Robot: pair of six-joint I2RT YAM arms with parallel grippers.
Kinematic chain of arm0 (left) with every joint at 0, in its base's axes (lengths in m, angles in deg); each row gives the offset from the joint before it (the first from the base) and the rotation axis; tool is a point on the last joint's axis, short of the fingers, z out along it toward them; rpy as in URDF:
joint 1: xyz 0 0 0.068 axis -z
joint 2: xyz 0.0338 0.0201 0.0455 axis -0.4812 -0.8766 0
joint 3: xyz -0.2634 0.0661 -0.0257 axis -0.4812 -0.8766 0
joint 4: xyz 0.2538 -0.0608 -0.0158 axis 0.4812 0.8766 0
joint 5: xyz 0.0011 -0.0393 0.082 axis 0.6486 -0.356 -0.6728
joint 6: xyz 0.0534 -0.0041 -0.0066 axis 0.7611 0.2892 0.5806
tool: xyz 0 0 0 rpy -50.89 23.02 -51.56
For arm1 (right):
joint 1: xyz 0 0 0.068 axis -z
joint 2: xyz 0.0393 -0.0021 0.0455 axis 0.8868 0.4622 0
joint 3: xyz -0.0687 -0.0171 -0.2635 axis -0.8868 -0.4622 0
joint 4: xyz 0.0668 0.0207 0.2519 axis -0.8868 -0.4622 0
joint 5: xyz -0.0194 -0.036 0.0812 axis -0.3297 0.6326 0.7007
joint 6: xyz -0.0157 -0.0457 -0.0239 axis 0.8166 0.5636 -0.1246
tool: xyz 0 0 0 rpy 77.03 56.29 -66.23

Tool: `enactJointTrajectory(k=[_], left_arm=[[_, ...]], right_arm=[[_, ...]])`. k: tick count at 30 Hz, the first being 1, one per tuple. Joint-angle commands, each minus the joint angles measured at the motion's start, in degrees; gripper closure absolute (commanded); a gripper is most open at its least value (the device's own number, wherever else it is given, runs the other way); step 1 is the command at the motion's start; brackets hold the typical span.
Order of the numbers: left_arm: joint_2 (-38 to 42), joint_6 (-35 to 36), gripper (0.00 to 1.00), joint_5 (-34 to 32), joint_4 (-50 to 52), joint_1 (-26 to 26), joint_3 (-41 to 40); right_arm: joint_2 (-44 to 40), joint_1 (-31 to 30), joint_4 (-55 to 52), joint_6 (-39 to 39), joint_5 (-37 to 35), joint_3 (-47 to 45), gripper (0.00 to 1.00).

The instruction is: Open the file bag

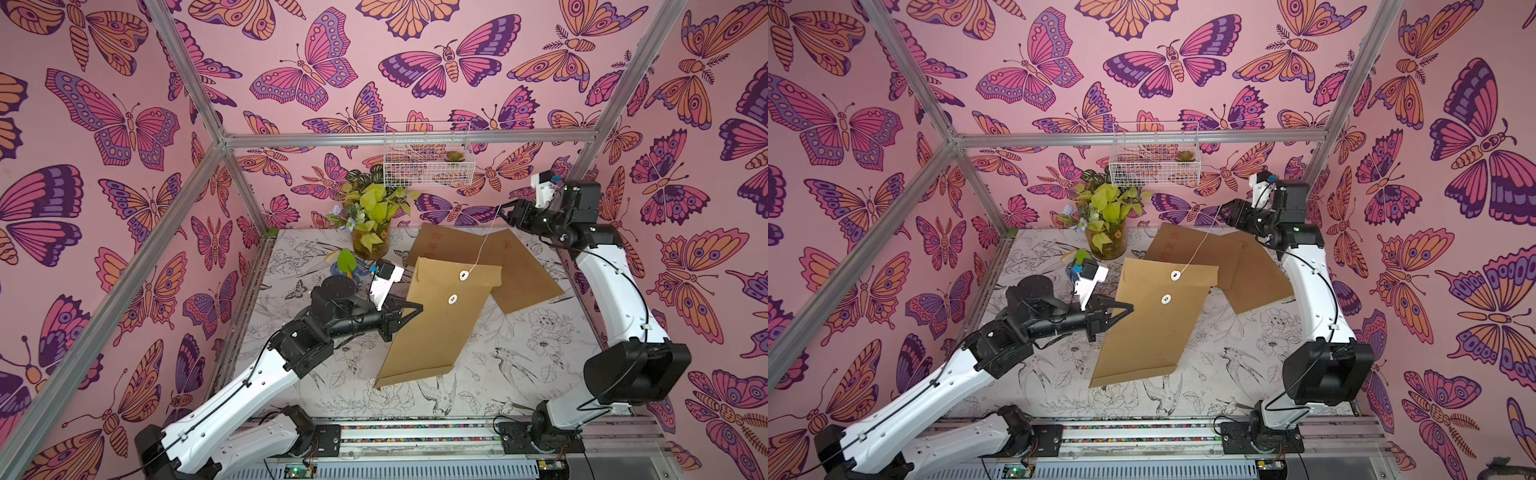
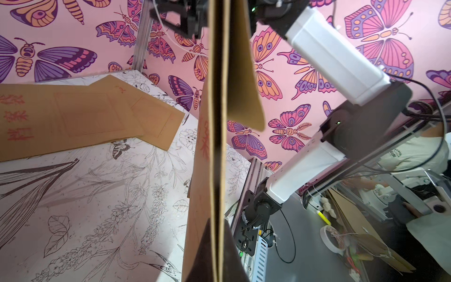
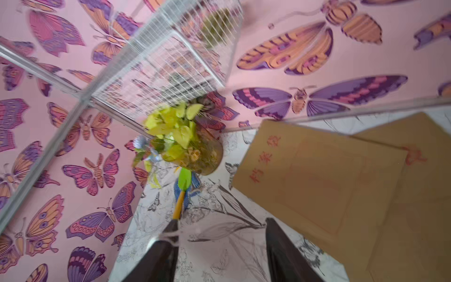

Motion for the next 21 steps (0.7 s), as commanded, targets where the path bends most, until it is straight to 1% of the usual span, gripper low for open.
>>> enactJointTrajectory(k=[1, 5, 7, 9, 12, 15, 17, 21], left_arm=[[2.6, -0.8, 0.99, 2.7, -4.0, -0.2, 1.6], [4.0, -0.6, 0.99, 2.0, -3.0, -1.1, 2.7], [4.5, -0.5, 0.99, 1.7, -2.6, -1.9, 3.3], [5.1, -0.8, 0.99, 0.9, -2.1, -3.0, 4.1], [4.9, -0.7, 0.99, -0.1, -0.8, -5.6, 6.1], [3.6, -0.6, 0.99, 0.0, 0.5, -8.8, 9.3], [2.0, -0.6, 0.99, 1.0, 0.7, -10.9, 11.8], [-2.6, 0.2, 0.99, 5.3, 1.4, -13.0, 18.0]], right_arm=[[0.0, 0.0, -4.4, 2.1, -5.6, -3.1, 0.31], [-1.0, 1.6, -4.2, 2.2, -7.0, -7.9, 0.25], [-2.3, 2.9, -3.9, 2.1, -7.1, -10.3, 0.25], [-4.3, 4.8, -2.6, 1.5, -5.6, -13.2, 0.25], [-7.8, 7.8, 1.2, 0.1, -0.5, -18.0, 0.25], [-13.5, 8.7, 6.2, -0.4, 3.8, -22.6, 0.26], [-18.1, 8.6, 11.3, -1.9, 7.9, -26.2, 0.26], [-27.6, 8.2, 26.3, -8.6, 15.3, -34.0, 0.26]])
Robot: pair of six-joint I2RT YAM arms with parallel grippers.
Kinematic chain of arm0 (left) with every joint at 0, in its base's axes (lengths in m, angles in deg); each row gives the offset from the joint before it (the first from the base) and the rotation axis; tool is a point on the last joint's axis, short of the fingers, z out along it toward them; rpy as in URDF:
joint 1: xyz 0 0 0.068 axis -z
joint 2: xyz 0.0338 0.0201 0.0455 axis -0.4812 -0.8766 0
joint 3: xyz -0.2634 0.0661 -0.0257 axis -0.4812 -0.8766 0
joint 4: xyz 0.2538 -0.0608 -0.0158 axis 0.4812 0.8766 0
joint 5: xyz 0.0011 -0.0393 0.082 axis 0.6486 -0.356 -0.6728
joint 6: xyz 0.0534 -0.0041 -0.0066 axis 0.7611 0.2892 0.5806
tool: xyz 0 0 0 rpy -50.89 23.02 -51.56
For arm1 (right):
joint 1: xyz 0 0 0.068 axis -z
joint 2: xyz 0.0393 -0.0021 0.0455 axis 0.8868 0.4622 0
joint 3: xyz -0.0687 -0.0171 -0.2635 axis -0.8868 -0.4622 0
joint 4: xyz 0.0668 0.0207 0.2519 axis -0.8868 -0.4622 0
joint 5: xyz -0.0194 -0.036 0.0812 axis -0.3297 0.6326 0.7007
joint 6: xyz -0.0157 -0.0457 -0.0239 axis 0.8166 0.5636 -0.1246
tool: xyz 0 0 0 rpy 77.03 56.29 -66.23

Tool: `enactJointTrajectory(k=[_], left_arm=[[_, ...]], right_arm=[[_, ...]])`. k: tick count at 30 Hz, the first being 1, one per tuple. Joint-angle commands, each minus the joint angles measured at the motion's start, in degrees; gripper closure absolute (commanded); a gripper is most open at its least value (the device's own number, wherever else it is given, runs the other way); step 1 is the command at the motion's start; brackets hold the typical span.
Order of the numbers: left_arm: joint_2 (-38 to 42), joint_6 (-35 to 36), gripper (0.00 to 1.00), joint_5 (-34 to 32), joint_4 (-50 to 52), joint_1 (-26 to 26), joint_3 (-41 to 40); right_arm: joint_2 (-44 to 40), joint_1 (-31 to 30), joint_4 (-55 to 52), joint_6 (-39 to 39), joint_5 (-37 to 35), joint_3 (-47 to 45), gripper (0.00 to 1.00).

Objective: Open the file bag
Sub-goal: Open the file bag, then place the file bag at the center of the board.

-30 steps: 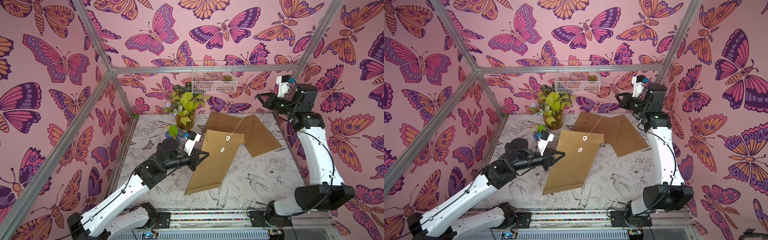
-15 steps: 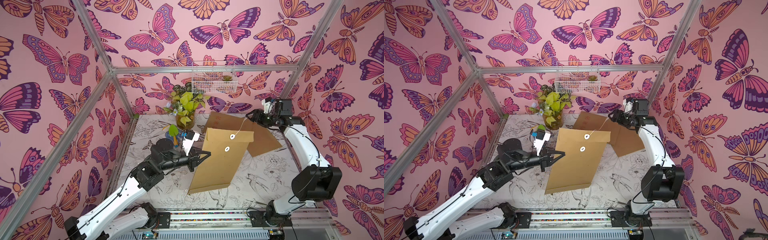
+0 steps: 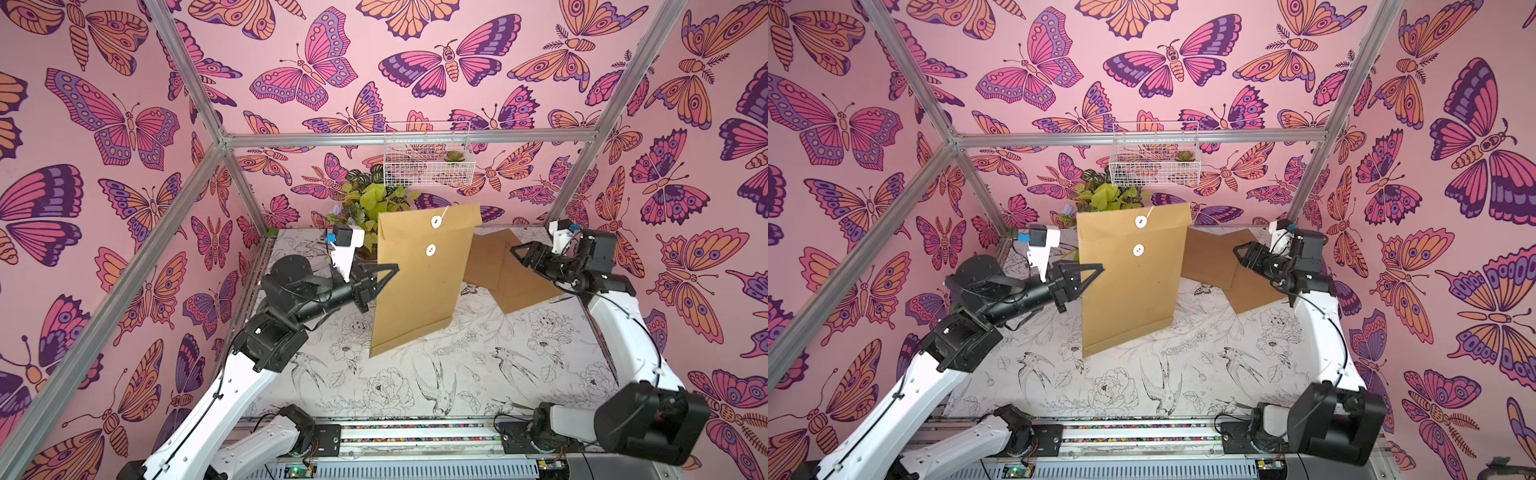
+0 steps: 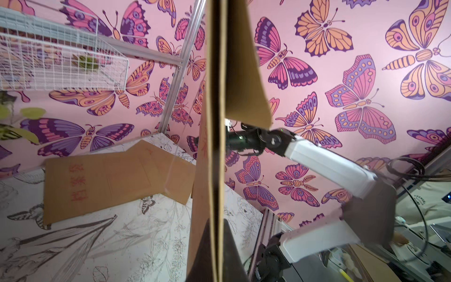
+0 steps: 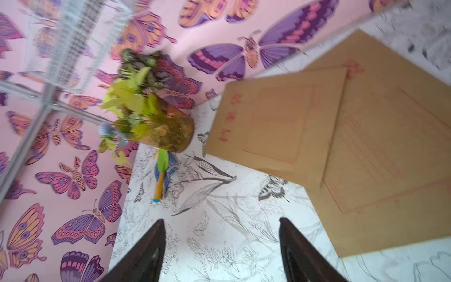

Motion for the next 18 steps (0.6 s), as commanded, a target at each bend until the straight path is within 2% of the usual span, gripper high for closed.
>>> enactJointTrajectory(k=[1, 5, 9, 18], left_arm=[[-3.2, 1.3, 0.99, 4.0, 0.2, -0.9, 4.9], [-6.8, 1.7, 0.99, 6.9, 0.7, -0.9, 9.4], [-9.5, 0.8, 0.99, 11.3, 0.7, -0.8, 12.0], [-9.2, 0.7, 0.99, 15.8, 1.1, -0.5, 11.7]], right_arm=[[-6.5, -1.1, 15.1, -5.7, 8.4, -3.8, 0.26], [-13.9, -6.1, 15.7, -2.2, 6.0, -5.1, 0.26], [-16.8, -11.1, 17.9, -1.5, 4.9, -5.5, 0.26], [-14.4, -13.5, 32.6, -13.1, 8.0, -6.9, 0.26]])
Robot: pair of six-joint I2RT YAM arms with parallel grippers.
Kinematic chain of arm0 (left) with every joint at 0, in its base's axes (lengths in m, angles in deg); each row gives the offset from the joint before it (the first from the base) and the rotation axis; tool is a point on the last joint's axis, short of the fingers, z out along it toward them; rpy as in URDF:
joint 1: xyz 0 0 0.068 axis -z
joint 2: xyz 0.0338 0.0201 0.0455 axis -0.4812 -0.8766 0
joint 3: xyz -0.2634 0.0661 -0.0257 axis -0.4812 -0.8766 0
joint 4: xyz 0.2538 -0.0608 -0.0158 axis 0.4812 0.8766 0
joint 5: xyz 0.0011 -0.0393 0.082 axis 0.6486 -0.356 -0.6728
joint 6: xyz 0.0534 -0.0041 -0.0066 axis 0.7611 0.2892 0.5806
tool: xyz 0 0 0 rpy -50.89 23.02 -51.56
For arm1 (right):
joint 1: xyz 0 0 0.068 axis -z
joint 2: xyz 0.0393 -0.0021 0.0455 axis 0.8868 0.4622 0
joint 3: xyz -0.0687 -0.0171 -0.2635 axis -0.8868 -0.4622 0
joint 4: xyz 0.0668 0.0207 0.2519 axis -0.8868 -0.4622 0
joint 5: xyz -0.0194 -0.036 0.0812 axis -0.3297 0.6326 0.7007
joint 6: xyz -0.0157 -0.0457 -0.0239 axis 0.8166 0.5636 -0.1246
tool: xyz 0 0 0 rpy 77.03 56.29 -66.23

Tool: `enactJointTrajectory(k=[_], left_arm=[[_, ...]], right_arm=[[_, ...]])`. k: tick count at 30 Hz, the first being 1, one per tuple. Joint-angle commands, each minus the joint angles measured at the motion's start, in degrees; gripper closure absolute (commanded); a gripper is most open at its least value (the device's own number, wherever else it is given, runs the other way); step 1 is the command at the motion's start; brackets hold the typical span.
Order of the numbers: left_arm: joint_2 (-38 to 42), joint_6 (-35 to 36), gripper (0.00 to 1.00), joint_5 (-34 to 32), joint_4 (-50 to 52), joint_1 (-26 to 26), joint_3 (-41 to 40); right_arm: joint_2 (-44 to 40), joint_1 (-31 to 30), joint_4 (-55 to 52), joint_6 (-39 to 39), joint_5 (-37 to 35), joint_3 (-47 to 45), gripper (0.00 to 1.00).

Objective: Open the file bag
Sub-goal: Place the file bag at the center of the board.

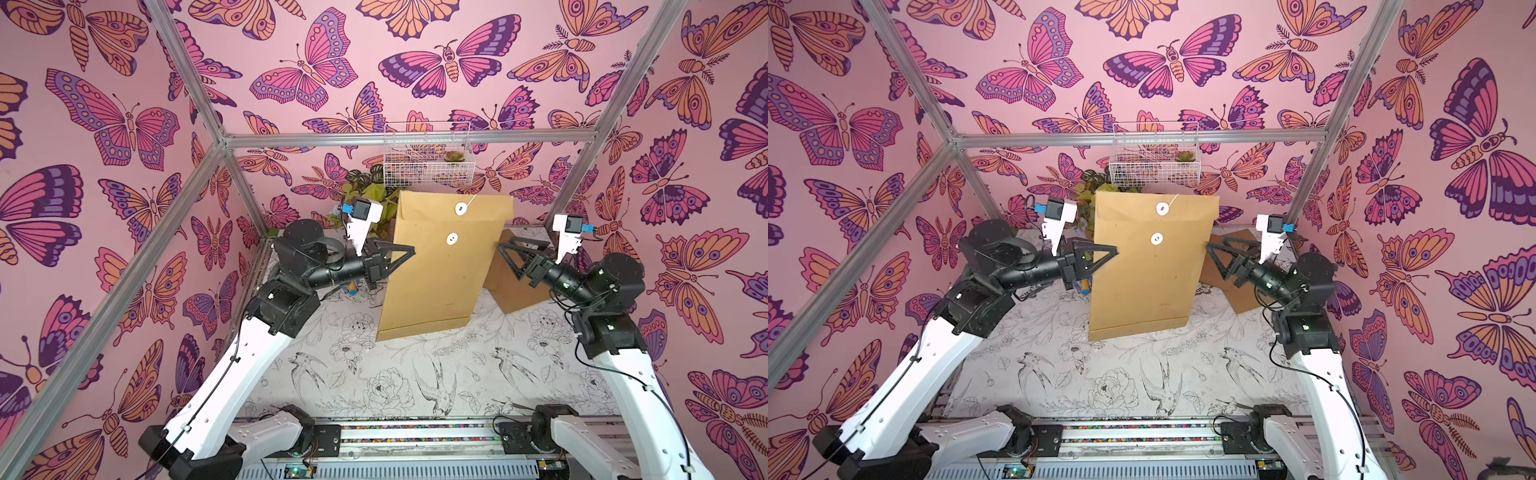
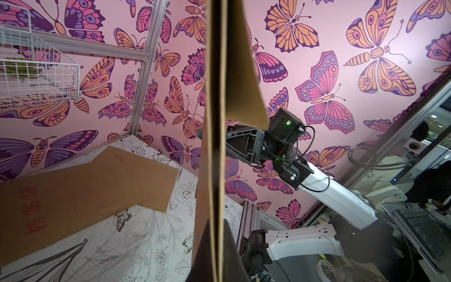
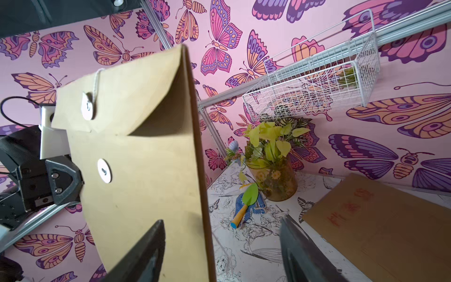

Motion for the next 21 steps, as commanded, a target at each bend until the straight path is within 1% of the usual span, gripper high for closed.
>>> enactJointTrajectory(k=[1, 7, 10, 17, 21], left_arm=[[1.1, 0.2, 0.99, 3.3, -0.9, 0.1, 1.0], [1.7, 1.0, 0.99, 3.6, -0.4, 0.2, 0.5], [1.7, 1.4, 0.99, 3.7, 0.1, 0.1, 0.5], [2.0, 1.5, 0.99, 3.8, 0.2, 0.2, 0.5], [2.3, 1.3, 0.99, 3.8, 0.1, 0.4, 0.4]], right_arm=[[1.0, -1.0, 7.8, -5.7, 1.8, -0.1, 0.27], [1.2, -1.5, 9.6, -8.2, -2.2, -0.6, 0.29], [1.4, -2.1, 14.3, -11.0, -4.7, -2.2, 0.30], [5.0, -4.0, 19.8, -14.8, -4.9, -0.8, 0.30], [5.4, -4.6, 21.6, -15.9, -5.5, -0.6, 0.30]])
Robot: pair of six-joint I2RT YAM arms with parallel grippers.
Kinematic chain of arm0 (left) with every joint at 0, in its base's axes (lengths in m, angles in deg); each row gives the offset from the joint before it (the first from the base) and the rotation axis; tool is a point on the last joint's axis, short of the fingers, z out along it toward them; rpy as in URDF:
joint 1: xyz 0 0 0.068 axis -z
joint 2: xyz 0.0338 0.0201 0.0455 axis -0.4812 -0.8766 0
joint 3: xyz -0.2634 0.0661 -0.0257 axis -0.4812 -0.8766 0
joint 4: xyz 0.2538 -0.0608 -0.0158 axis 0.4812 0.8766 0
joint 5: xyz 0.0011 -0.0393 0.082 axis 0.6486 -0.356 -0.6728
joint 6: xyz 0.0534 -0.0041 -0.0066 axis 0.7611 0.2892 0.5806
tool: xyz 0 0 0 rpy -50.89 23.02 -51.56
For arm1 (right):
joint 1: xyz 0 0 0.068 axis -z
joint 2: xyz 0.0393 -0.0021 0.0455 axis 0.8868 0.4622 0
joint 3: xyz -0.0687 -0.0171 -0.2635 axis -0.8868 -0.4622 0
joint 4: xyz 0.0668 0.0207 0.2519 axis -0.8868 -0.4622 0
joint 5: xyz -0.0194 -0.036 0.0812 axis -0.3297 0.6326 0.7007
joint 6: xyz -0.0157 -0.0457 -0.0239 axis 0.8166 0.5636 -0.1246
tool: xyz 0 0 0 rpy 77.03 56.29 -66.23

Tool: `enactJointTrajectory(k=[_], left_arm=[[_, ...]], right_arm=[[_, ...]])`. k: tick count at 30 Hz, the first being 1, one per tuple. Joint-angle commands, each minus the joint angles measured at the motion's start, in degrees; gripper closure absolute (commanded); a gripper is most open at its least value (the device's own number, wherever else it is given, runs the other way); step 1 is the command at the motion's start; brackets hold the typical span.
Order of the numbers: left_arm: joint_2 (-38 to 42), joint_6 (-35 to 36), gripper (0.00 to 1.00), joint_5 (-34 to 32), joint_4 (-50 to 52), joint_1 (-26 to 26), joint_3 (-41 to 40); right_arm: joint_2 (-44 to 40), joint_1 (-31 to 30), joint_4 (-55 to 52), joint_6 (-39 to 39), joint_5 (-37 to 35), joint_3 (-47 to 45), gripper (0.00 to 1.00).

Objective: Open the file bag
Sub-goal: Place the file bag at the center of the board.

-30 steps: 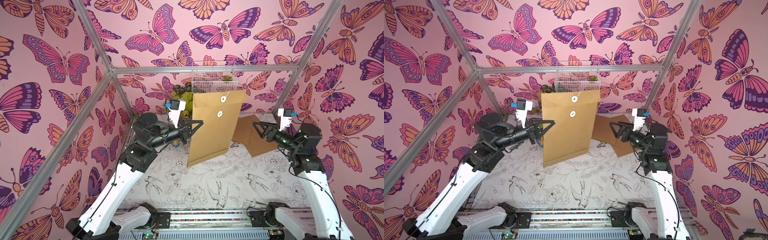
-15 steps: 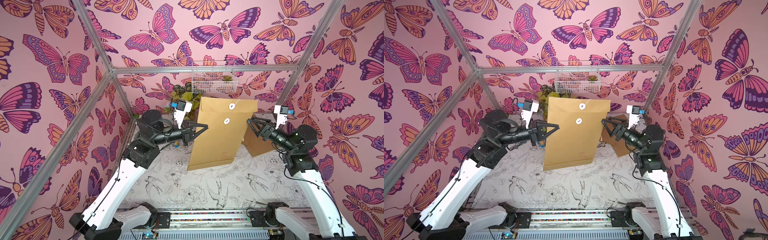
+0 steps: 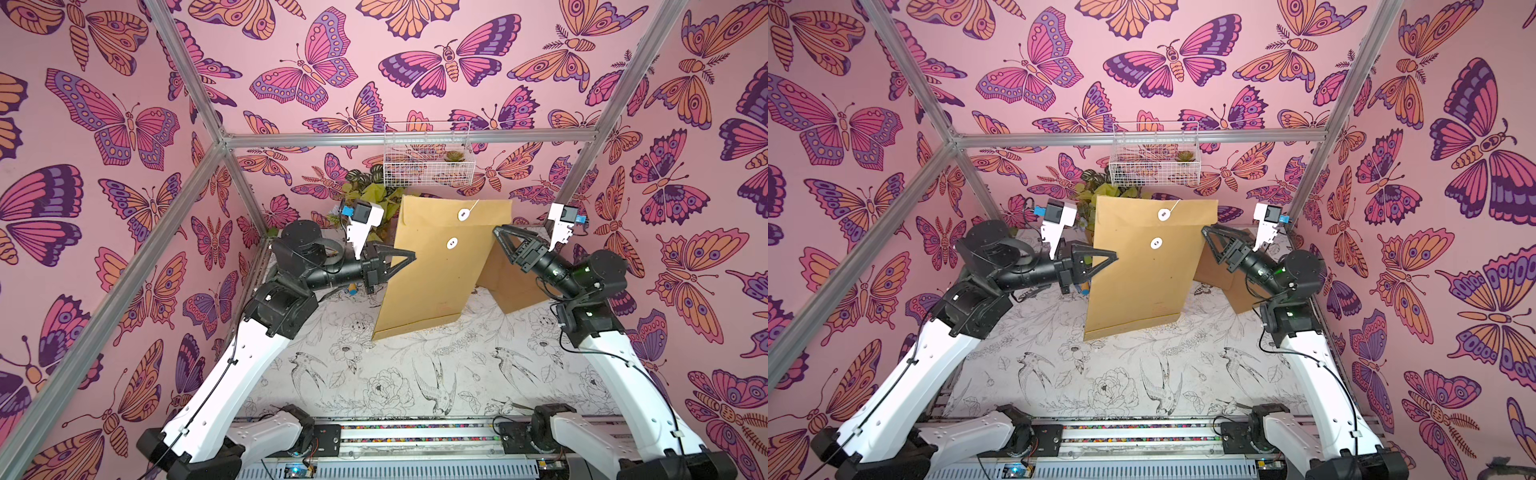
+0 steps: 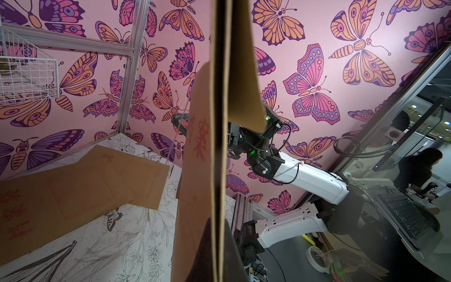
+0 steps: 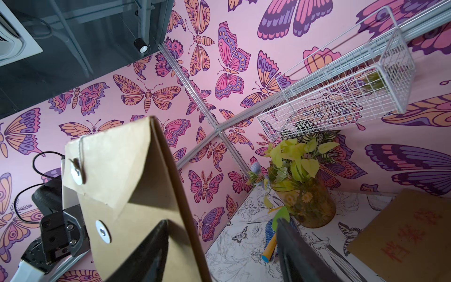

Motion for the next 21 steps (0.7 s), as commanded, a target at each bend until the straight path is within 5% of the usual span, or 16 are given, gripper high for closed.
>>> enactJointTrajectory(k=[1, 21], left_arm=[[1.7, 0.6, 0.99, 1.4, -0.7, 0.5, 0.2], [3.9, 0.5, 0.99, 1.0, -0.4, 0.9, -1.9]], right_arm=[[-0.1, -0.7, 4.8, -2.3, -1.1, 1.2, 0.30], [5.1, -1.2, 27.4, -13.3, 4.0, 3.9, 0.33]])
